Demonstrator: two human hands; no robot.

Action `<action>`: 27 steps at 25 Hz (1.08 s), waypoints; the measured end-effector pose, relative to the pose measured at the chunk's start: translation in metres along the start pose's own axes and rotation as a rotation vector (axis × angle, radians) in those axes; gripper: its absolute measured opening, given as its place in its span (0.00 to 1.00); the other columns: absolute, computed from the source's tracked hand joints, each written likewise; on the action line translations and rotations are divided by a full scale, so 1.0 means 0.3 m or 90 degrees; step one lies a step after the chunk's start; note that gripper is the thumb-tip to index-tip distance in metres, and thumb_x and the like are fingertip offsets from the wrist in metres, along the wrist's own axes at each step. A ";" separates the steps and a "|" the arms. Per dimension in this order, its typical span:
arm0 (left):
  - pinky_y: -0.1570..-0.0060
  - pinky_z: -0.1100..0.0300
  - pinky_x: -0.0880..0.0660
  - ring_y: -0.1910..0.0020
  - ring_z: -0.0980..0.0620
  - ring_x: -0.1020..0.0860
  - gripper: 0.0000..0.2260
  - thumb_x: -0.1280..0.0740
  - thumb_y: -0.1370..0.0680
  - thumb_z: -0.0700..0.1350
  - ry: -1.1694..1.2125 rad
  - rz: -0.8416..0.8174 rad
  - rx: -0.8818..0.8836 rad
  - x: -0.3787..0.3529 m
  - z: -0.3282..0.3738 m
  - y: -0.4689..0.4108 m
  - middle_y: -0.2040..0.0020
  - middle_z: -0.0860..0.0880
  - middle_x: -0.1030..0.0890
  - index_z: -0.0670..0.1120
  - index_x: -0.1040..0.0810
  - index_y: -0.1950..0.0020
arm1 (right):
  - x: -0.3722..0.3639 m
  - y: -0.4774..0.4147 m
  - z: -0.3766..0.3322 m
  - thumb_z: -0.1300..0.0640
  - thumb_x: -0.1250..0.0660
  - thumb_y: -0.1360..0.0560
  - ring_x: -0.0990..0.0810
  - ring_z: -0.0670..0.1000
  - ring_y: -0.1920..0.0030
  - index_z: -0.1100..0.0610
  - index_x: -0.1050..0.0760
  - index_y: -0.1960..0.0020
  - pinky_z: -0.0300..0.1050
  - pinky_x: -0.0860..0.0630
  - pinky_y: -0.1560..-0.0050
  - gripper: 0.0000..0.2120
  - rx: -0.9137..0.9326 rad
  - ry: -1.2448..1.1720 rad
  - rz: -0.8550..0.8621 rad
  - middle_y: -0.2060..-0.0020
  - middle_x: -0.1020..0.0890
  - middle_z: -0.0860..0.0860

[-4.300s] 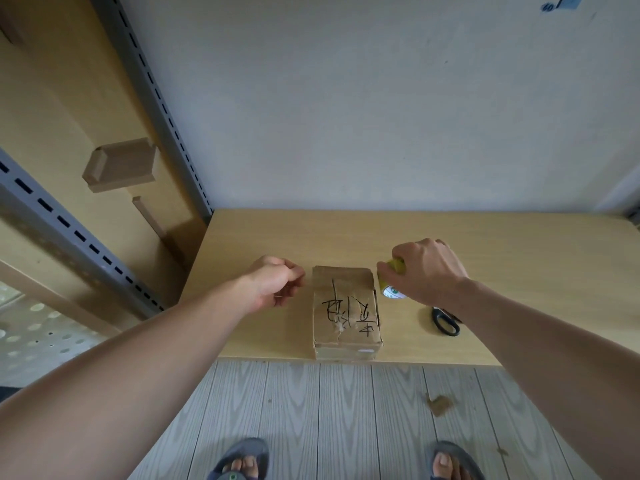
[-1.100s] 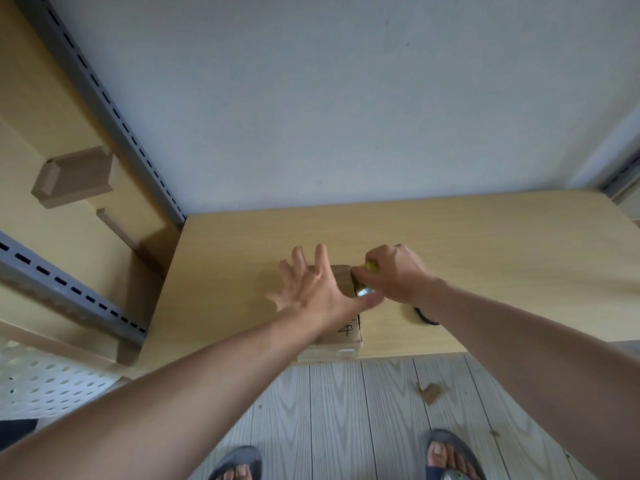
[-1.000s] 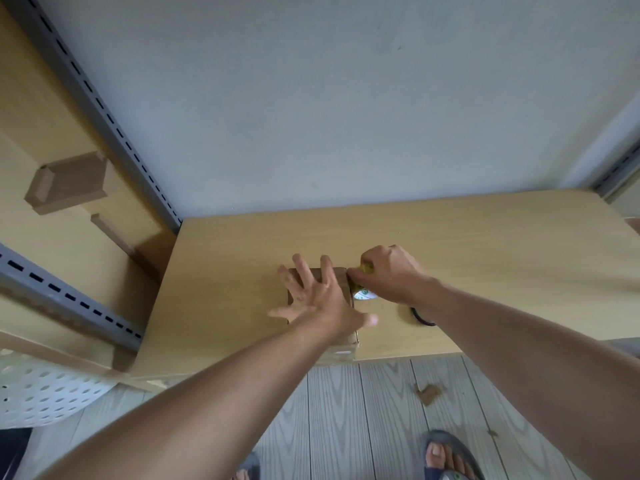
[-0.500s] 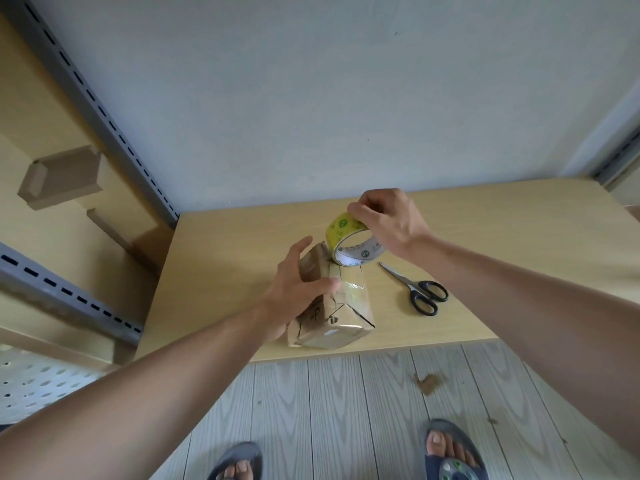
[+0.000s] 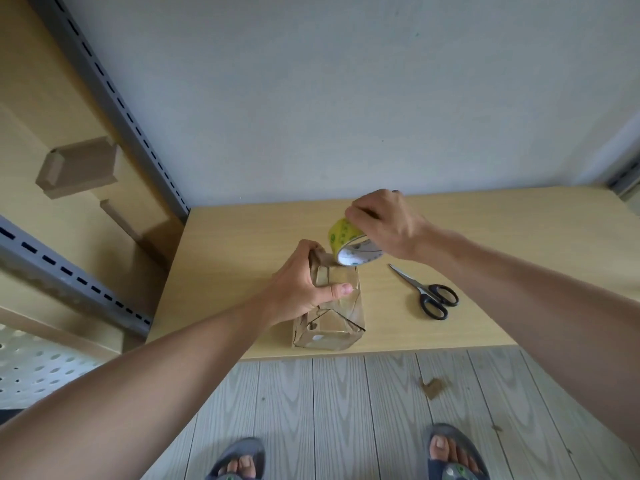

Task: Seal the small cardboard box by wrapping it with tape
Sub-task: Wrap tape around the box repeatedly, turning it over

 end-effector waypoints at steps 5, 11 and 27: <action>0.44 0.45 0.25 0.53 0.52 0.26 0.33 0.26 0.37 0.70 -0.001 -0.002 -0.008 0.017 -0.026 0.010 0.51 0.48 0.25 0.55 0.34 0.43 | 0.023 0.002 0.055 0.50 0.35 0.22 0.37 0.51 0.74 0.59 0.32 0.72 0.43 0.39 0.71 0.22 -0.024 0.115 -0.022 0.77 0.34 0.51; 0.52 0.51 0.24 0.57 0.55 0.28 0.32 0.28 0.36 0.71 -0.050 -0.008 -0.013 0.017 -0.016 0.007 0.46 0.41 0.23 0.56 0.34 0.42 | 0.006 0.008 0.096 0.51 0.33 0.24 0.38 0.51 0.75 0.56 0.37 0.75 0.43 0.40 0.71 0.25 -0.026 0.134 -0.035 0.78 0.35 0.51; 0.51 0.53 0.20 0.50 0.58 0.22 0.38 0.26 0.37 0.69 0.035 -0.026 0.013 0.026 -0.022 0.033 0.45 0.53 0.24 0.54 0.35 0.34 | -0.111 0.032 0.159 0.52 0.35 0.24 0.40 0.52 0.75 0.56 0.41 0.74 0.44 0.38 0.73 0.24 -0.007 0.132 -0.007 0.79 0.37 0.48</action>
Point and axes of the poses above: each hand's wrist, its own y-axis away from the middle knuckle, its own x-axis out of the back of the hand, z = x × y, the point moved 9 cm from there along -y, towards the middle knuckle
